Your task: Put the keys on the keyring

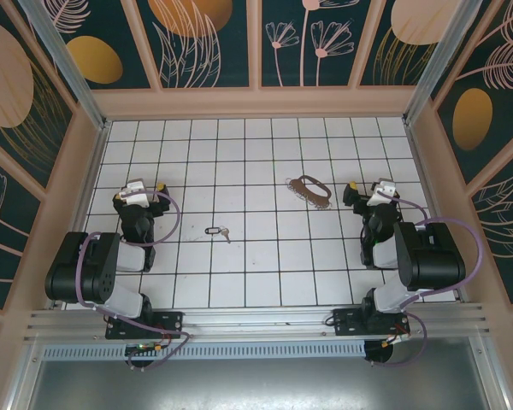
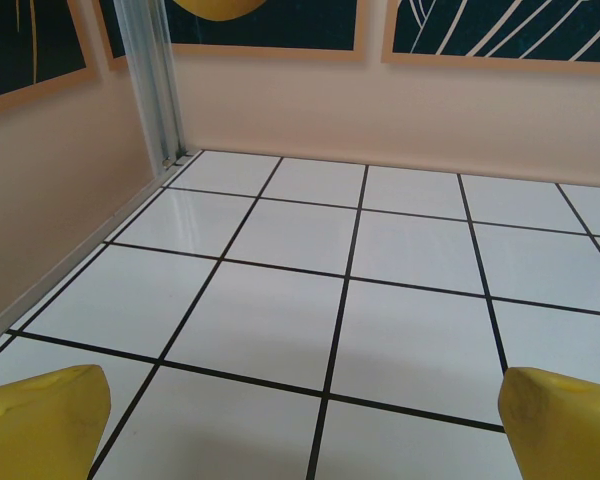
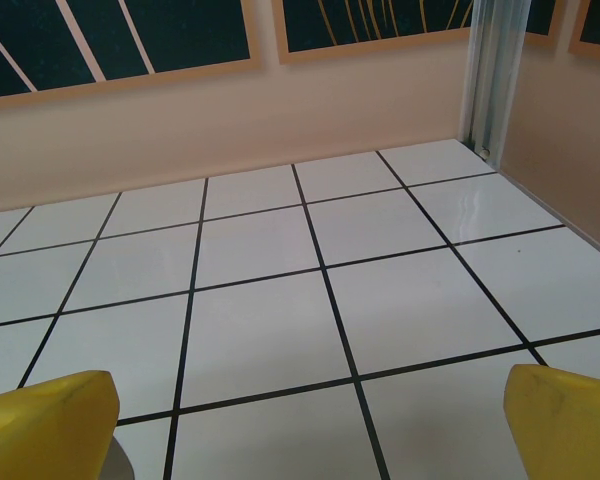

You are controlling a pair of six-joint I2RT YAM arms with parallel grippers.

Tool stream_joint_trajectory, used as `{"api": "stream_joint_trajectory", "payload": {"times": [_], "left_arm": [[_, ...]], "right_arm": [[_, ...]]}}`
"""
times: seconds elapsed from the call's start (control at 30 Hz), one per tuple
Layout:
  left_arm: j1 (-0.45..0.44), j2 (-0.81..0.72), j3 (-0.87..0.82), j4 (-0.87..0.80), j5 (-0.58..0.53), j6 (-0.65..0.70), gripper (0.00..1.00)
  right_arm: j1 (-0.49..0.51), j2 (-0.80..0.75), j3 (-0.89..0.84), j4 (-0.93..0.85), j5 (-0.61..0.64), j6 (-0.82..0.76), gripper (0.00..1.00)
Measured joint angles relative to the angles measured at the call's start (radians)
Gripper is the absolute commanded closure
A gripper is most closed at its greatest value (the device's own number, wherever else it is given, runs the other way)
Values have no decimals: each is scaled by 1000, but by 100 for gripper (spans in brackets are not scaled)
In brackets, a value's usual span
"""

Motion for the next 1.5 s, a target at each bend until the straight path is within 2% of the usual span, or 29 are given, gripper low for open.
{"api": "stream_joint_trajectory", "payload": {"times": [1.03, 1.17, 1.27, 1.4, 1.5], "left_arm": [[0, -7, 1, -9, 2, 0, 1], [0, -120, 39, -157, 8, -15, 1], [1, -239, 91, -286, 15, -58, 1], [-10, -398, 136, -462, 41, -132, 1], [-58, -507, 155, -566, 75, -190, 1]], "right_arm": [[-3, -7, 0, -15, 0, 0, 1], [5, -129, 37, -187, 5, -1, 1], [27, -234, 140, -345, 13, 28, 1], [57, -261, 319, -553, 11, 78, 1], [90, -260, 393, -685, 4, 102, 1]]}}
